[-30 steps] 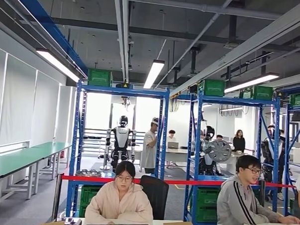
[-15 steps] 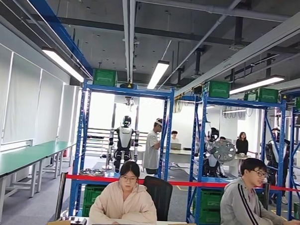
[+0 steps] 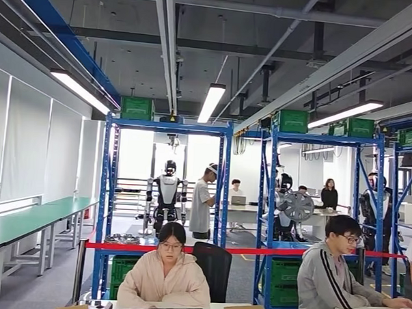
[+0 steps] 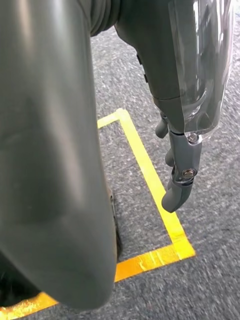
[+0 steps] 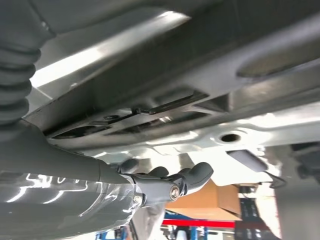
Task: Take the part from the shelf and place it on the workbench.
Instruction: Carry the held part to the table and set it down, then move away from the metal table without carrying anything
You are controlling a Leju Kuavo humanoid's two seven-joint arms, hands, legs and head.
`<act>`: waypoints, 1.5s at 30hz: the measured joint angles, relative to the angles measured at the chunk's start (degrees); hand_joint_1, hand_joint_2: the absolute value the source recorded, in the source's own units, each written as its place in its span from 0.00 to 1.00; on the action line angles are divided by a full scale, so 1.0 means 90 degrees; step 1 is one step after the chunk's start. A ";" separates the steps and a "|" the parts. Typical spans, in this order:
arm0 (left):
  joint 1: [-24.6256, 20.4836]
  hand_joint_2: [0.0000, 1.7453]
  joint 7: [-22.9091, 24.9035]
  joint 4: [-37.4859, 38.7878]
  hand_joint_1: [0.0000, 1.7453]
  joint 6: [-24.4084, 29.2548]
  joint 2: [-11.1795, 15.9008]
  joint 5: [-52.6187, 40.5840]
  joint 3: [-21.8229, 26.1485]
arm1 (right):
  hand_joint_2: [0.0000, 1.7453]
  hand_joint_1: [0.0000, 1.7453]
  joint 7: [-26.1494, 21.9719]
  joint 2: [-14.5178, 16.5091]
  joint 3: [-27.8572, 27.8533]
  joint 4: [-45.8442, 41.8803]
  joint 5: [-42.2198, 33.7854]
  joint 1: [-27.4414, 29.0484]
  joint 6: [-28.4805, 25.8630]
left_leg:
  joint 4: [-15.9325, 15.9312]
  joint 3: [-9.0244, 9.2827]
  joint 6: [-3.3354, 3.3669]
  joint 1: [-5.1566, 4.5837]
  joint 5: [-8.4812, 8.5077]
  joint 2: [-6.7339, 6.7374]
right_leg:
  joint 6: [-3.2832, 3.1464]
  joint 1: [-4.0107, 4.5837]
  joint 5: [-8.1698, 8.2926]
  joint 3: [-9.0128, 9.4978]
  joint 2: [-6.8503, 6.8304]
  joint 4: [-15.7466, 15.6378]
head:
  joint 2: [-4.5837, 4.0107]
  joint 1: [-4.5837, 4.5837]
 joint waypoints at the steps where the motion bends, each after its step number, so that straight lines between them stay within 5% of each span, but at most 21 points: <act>1: -0.0003 0.00 -0.0001 0.0000 0.00 0.0001 0.0002 0.0001 0.0000 | 0.00 0.00 -0.0073 -0.0012 0.0001 -0.0007 -0.0040 -0.0006 0.0025 | -0.0186 0.0081 0.0017 -0.0003 0.0042 -0.0002 | 0.0025 0.0013 -0.0009 -0.0024 0.0005 0.0031 | 0.0001 -0.0001; 4: 0.0008 0.00 -0.0002 0.0000 0.00 0.0002 0.0004 0.0002 -0.0001 | 0.00 0.00 -0.0196 -0.0051 0.0002 -0.0027 -0.0110 -0.0013 0.0079 | -0.0246 0.0084 0.0110 -0.0016 0.0039 -0.0014 | 0.0089 0.0012 -0.0013 -0.0058 0.0008 0.0061 | 0.0001 -0.0002; 6: 0.0010 0.00 -0.0007 0.0000 0.00 0.0004 0.0007 0.0005 0.0000 | 0.00 0.00 -0.0287 -0.0097 0.0007 -0.0063 -0.0150 -0.0024 0.0085 | -0.0260 0.0089 0.0177 0.0004 0.0062 -0.0012 | 0.0156 -0.0004 -0.0190 -0.0141 0.0005 0.0282 | 0.0000 -0.0003; 9: 0.0008 0.00 -0.0020 0.0000 0.00 0.0010 0.0015 0.0037 0.0001 | 0.00 0.00 -0.0448 -0.0225 0.0039 -0.0165 -0.0242 -0.0046 0.0115 | -0.0264 0.0090 0.0218 0.0013 0.0069 -0.0011 | 0.0243 -0.0041 -0.0792 -0.0647 -0.0002 0.1473 | 0.0000 -0.0004; 11: 0.0024 0.00 -0.0030 0.0000 0.00 0.0011 0.0016 0.0064 0.0001 | 0.00 0.00 -0.0520 -0.0370 0.0086 -0.0278 -0.0342 -0.0050 0.0154 | -0.0263 0.0093 0.0224 0.0011 0.0068 -0.0015 | 0.0257 -0.0051 -0.0901 -0.0875 -0.0002 0.1963 | 0.0000 -0.0004; 12: 0.0033 0.00 -0.0035 0.0000 0.00 0.0011 0.0016 0.0069 0.0001 | 0.00 0.00 -0.0545 -0.0448 0.0111 -0.0351 -0.0401 -0.0059 0.0167 | -0.0263 0.0097 0.0224 0.0009 0.0067 -0.0019 | 0.0247 -0.0051 -0.0769 -0.0814 -0.0002 0.1822 | 0.0000 -0.0004; 15: 0.0036 0.00 -0.0066 0.0000 0.00 0.0013 0.0015 0.0075 0.0001 | 0.00 0.00 -0.0638 -0.0707 0.0163 -0.0656 -0.0617 -0.0124 0.0154 | -0.0265 0.0098 0.0213 -0.0004 0.0061 -0.0027 | 0.0156 -0.0023 -0.0135 -0.0206 0.0002 0.0478 | 0.0000 -0.0003; 17: 0.0038 0.00 -0.0091 0.0000 0.00 0.0021 0.0015 0.0082 0.0001 | 0.00 0.00 -0.0721 -0.0876 0.0182 -0.0853 -0.0769 -0.0151 0.0142 | -0.0273 0.0080 0.0180 -0.0010 0.0063 -0.0030 | 0.0105 0.0011 -0.0016 -0.0010 0.0006 0.0027 | 0.0001 -0.0003; 21: 0.0066 0.00 -0.0111 0.0000 0.00 0.0037 0.0025 0.0089 0.0001 | 0.00 0.00 -0.1049 -0.1155 0.0134 -0.1339 -0.1387 -0.0037 0.0177 | -0.0238 0.0061 0.0065 -0.0019 -0.0027 -0.0021 | 0.0013 -0.0015 0.0033 0.0036 -0.0005 -0.0104 | 0.0000 -0.0003; 24: 0.0063 0.00 -0.0118 0.0000 0.00 0.0041 0.0036 0.0089 0.0001 | 0.00 0.00 -0.1381 -0.1246 0.0005 -0.1715 -0.1972 0.0137 0.0293 | 0.0749 -0.0373 0.0020 -0.0023 -0.0576 -0.0010 | -0.0041 -0.0034 0.0060 0.0062 -0.0019 -0.0159 | 0.0000 -0.0003; 26: 0.0070 0.00 -0.0120 0.0000 0.00 0.0033 0.0044 0.0088 0.0001 | 0.00 0.00 -0.1648 -0.1276 -0.0104 -0.1953 -0.2456 0.0357 0.0577 | 0.1385 -0.0673 -0.0006 -0.0023 -0.0764 -0.0009 | -0.0046 -0.0027 0.0054 0.0066 -0.0022 -0.0154 | 0.0000 -0.0003; 28: 0.0072 0.00 -0.0134 0.0000 0.00 -0.0014 0.0055 0.0087 0.0001 | 0.00 0.00 -0.2226 -0.1229 -0.0375 -0.2385 -0.3726 0.0745 0.1346 | 0.1095 -0.0544 -0.0020 -0.0016 -0.0487 -0.0007 | -0.0035 -0.0026 0.0035 0.0081 -0.0020 -0.0141 | 0.0000 -0.0003; 31: 0.0051 0.00 -0.0166 0.0000 0.00 -0.0089 0.0070 0.0089 0.0001 | 0.00 0.00 -0.2983 -0.0971 -0.0938 -0.3531 -0.6404 0.1620 0.3065 | -0.0077 0.0019 0.0009 -0.0016 0.0026 -0.0007 | 0.0035 -0.0003 -0.0045 0.0075 -0.0015 -0.0050 | 0.0000 -0.0004; 34: 0.0058 0.00 -0.0144 0.0000 0.00 -0.0098 0.0073 0.0096 0.0001 | 0.00 0.00 -0.3094 -0.0627 -0.1197 -0.4868 -0.7998 0.2537 0.4236 | -0.0265 0.0115 0.0096 -0.0036 0.0026 -0.0018 | 0.0088 0.0013 -0.0066 0.0054 -0.0017 0.0003 | 0.0001 -0.0008; 37: 0.0070 0.00 -0.0098 0.0000 0.00 -0.0086 0.0076 0.0126 0.0004 | 0.00 0.00 -0.3017 -0.0314 -0.1172 -0.6237 -0.8550 0.3302 0.4725 | -0.0290 0.0128 0.0183 -0.0010 0.0065 -0.0010 | 0.0178 -0.0015 -0.0344 -0.0023 -0.0014 0.0290 | 0.0000 -0.0007; 40: 0.0065 0.00 -0.0094 0.0000 0.00 -0.0072 0.0084 0.0148 0.0010 | 0.00 0.00 -0.3034 -0.0151 -0.1021 -0.7299 -0.8556 0.3840 0.4882 | -0.0295 0.0119 0.0227 -0.0012 0.0081 -0.0001 | 0.0251 -0.0059 -0.1040 -0.0441 -0.0016 0.1490 | 0.0000 -0.0007; 42: 0.0072 0.00 -0.0094 0.0000 0.00 -0.0066 0.0089 0.0164 0.0012 | 0.00 0.00 -0.3116 -0.0113 -0.0890 -0.7802 -0.8446 0.4104 0.4934 | -0.0294 0.0107 0.0243 -0.0024 0.0096 0.0005 | 0.0256 -0.0064 -0.1146 -0.0513 -0.0016 0.1847 | 0.0000 -0.0007; 45: 0.0072 0.00 -0.0095 0.0000 0.00 -0.0060 0.0091 0.0183 0.0013 | 0.00 0.00 -0.3247 -0.0096 -0.0696 -0.8368 -0.8280 0.4326 0.4968 | -0.0297 0.0093 0.0237 -0.0049 0.0137 0.0006 | 0.0171 -0.0045 -0.0647 0.0213 -0.0014 0.0648 | 0.0000 -0.0007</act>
